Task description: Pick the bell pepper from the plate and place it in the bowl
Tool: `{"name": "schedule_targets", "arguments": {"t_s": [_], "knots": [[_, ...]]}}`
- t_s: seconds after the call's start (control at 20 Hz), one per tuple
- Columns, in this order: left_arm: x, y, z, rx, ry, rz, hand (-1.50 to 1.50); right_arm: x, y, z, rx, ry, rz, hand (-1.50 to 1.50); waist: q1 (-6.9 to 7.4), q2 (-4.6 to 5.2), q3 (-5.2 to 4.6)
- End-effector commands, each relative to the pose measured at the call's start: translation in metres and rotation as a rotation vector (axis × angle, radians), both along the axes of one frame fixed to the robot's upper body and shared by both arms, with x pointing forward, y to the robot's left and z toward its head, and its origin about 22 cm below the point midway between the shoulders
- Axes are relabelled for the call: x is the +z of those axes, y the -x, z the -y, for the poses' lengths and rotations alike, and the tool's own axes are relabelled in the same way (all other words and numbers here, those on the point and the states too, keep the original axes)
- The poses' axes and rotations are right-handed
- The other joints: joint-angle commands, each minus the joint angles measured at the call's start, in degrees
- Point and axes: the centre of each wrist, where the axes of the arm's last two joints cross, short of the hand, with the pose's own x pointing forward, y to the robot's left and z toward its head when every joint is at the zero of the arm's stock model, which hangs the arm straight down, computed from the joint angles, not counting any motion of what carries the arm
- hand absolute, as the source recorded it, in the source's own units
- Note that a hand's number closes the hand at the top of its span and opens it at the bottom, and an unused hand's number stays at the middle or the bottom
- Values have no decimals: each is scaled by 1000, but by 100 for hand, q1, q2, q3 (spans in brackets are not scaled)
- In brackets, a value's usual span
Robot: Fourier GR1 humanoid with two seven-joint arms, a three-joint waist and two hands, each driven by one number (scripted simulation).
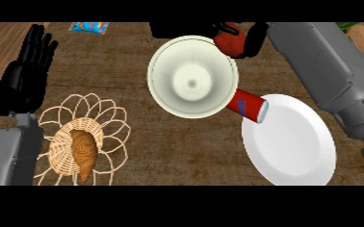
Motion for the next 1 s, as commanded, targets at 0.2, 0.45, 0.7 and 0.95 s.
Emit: {"name": "schedule_targets", "arguments": {"t_s": [0.2, 0.45, 0.7, 0.95], "knots": [[-12, 17, -2, 10, -3, 6, 0, -85, 10, -53, -3, 111, -46, 150, -82, -39, 1], [-8, 14, 11, 1, -14, 6, 0, -110, 12, -68, -66, 113, -210, -150, -64, -16, 2], [12, 2, -9, 13, -15, 2, 0, -136, 17, -65, -27, -83, -390, -150, -55, 38, 5], [5, 17, -6, -8, -4, 9, 0, -115, 6, -49, -108, -346, -382, -150, 16, 22, 7]]}}
